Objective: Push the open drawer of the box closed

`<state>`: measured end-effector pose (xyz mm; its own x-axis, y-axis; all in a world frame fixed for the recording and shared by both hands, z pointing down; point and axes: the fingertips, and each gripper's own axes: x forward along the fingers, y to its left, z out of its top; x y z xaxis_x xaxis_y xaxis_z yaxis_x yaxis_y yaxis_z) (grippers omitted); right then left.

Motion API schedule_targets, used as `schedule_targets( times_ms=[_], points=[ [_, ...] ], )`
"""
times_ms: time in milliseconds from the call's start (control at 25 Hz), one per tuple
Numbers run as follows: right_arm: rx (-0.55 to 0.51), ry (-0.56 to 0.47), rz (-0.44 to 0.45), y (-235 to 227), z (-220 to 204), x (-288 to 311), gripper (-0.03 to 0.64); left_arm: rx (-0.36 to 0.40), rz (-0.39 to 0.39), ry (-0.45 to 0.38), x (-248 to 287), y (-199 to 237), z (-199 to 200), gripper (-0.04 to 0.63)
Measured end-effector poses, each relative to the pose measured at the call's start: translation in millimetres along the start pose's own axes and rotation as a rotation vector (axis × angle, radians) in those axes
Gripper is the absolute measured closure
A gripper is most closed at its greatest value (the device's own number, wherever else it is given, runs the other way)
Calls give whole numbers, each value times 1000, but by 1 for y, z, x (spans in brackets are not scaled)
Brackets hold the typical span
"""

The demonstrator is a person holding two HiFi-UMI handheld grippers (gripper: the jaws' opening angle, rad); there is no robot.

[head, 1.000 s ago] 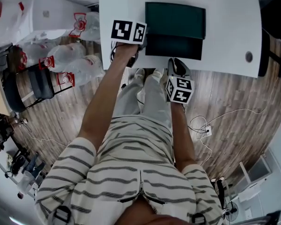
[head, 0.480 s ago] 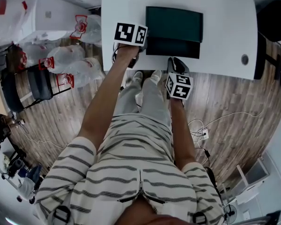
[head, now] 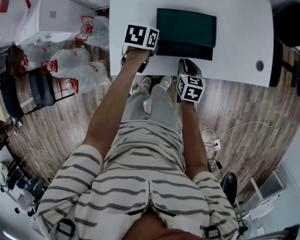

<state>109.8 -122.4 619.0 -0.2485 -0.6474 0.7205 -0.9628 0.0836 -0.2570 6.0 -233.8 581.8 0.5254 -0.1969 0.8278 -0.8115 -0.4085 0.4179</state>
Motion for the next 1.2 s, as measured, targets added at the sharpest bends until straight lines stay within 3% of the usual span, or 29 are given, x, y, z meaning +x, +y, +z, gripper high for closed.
schedule_targets(
  times_ms=[1200],
  points=[
    [-1, -2, 9, -6, 17, 14, 540, -13, 10, 3, 1, -2, -1, 500]
  ],
)
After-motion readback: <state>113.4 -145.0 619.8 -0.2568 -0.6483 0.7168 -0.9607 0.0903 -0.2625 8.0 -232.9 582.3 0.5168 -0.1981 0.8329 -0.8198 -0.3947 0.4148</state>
